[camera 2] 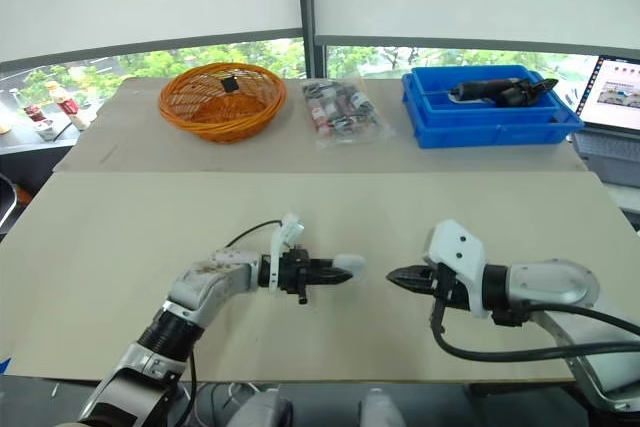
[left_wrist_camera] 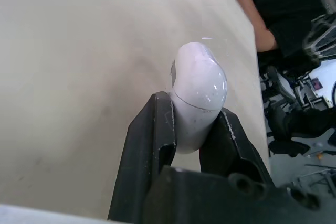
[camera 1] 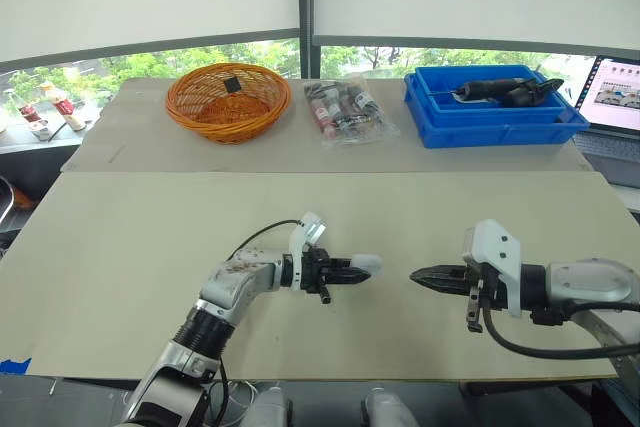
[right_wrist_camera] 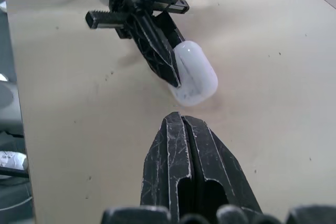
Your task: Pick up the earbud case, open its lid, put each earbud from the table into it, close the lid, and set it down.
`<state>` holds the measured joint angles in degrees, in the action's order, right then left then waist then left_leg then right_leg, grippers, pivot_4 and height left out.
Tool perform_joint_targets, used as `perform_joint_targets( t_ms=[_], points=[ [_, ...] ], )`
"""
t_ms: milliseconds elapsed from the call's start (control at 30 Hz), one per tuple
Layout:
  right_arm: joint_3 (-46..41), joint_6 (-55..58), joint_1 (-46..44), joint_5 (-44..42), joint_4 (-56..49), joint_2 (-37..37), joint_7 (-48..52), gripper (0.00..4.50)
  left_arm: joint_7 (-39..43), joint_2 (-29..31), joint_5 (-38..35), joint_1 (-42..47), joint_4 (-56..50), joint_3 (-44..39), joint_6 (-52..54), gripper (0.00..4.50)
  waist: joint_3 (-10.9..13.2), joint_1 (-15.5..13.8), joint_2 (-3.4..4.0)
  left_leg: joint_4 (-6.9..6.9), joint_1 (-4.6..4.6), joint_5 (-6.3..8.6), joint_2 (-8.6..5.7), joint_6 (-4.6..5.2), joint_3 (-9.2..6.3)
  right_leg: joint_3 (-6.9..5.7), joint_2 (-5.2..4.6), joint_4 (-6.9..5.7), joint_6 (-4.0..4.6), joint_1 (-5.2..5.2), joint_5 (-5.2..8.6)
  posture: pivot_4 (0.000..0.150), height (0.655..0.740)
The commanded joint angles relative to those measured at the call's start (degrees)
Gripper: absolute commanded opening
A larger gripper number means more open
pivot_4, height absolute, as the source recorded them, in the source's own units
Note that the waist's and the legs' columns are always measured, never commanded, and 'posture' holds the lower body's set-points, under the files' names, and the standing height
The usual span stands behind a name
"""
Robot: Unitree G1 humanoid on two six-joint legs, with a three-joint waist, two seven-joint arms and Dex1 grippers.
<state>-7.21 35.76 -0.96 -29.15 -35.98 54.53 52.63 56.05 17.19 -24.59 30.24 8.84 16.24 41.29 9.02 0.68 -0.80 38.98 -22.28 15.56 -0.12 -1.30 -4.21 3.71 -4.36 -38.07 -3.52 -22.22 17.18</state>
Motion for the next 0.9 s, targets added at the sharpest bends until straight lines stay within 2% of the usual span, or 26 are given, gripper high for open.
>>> perform_joint_targets(
  t_ms=[33, 133, 233, 267, 467, 567, 667, 767, 900],
  points=[
    [-0.97, -1.96, 0.01, 0.6, -2.2, -0.26, -0.48, 0.0, 0.83, 1.86, 1.27, 0.61, 0.3, 0.14, 0.68, 1.1, 0.0, 0.12, 0.01, 0.0, 0.0, 0.0, 0.0, 0.0, 0.0, 0.0, 0.0, 0.0, 0.0, 0.0, 0.0, 0.15, 0.74],
    [-0.8, -2.79, -0.79, 1.02, -1.28, -0.65, -0.42, 0.0, 0.27, 5.31, 4.95, -0.47, -0.22, -0.35, -5.5, 2.59, 0.0, 0.17, 0.0, -0.01, 0.02, 0.0, 0.01, 0.0, 0.0, 0.01, 0.01, 0.0, 0.0, 0.01, 0.0, 0.15, 0.74],
    [-0.12, -2.88, -2.34, 1.55, 0.07, -0.38, -0.07, 0.0, 1.06, 9.57, 6.48, -2.76, -3.83, -1.44, -10.15, 3.82, -0.01, 0.42, 0.01, -0.03, 0.09, 0.0, 0.04, -0.01, -0.01, 0.05, 0.02, 0.0, 0.01, 0.03, 0.0, 0.15, 0.74],
    [0.26, -3.13, -2.84, 1.76, 0.48, -0.1, 0.46, 0.29, 1.31, 11.1, 6.81, -3.82, -5.25, -1.87, -11.48, 4.41, -0.01, 0.5, 0.01, -0.06, 0.13, 0.0, 0.05, -0.01, -0.02, 0.09, 0.02, -0.01, 0.01, 0.03, 0.0, 0.15, 0.74],
    [2.04, -8.01, -7.22, 2.57, 4.56, 4.2, 9.49, 2.27, 5.32, 22.93, 6.16, -13.45, -16.32, -9.48, -20.39, 4.5, 0.0, 0.36, 0.03, -0.11, 0.09, 0.0, 0.06, 0.0, -0.14, 0.11, -0.02, 0.04, 0.01, -0.03, 0.0, 0.15, 0.74],
    [2.2, -11.1, -10.26, 3.06, 7.72, 6.69, 14.52, 3.35, 7.48, 26.63, 4.72, -17.86, -20.6, -14.27, -25.71, 4.5, 0.04, -0.08, 0.01, -0.09, 0.06, 0.0, 0.05, 0.0, -0.18, 0.11, -0.07, 0.07, 0.0, -0.03, 0.0, 0.15, 0.74],
    [2.47, -16.51, -13.39, 4.73, 11.87, 8.59, 19.03, 4.41, 9.21, 29.69, 0.37, -22.31, -27.92, -19.28, -24.29, 4.5, 0.06, -0.35, -0.02, -0.08, 0.03, 0.0, 0.05, 0.0, -0.14, 0.04, -0.11, 0.11, 0.0, 0.0, 0.0, 0.15, 0.74],
    [2.17, -19.77, -14.83, 4.13, 14.72, 9.86, 23.58, 4.49, 7.54, 30.83, 0.92, -27.04, -34.68, -22.25, -25.75, 4.5, 0.07, -0.31, -0.03, -0.1, 0.03, 0.01, 0.08, 0.02, -0.14, 0.06, -0.1, 0.12, 0.0, -0.01, 0.0, 0.15, 0.74],
    [2.91, -20.67, -18.0, 3.24, 17.28, 8.21, 24.39, 4.49, 6.24, 32.41, 2.94, -32.32, -41.59, -22.04, -25.66, 4.5, 0.08, 0.12, -0.04, -0.15, 0.07, 0.02, 0.11, 0.02, -0.11, 0.08, -0.06, 0.08, 0.01, -0.01, 0.0, 0.15, 0.74]
  ],
)
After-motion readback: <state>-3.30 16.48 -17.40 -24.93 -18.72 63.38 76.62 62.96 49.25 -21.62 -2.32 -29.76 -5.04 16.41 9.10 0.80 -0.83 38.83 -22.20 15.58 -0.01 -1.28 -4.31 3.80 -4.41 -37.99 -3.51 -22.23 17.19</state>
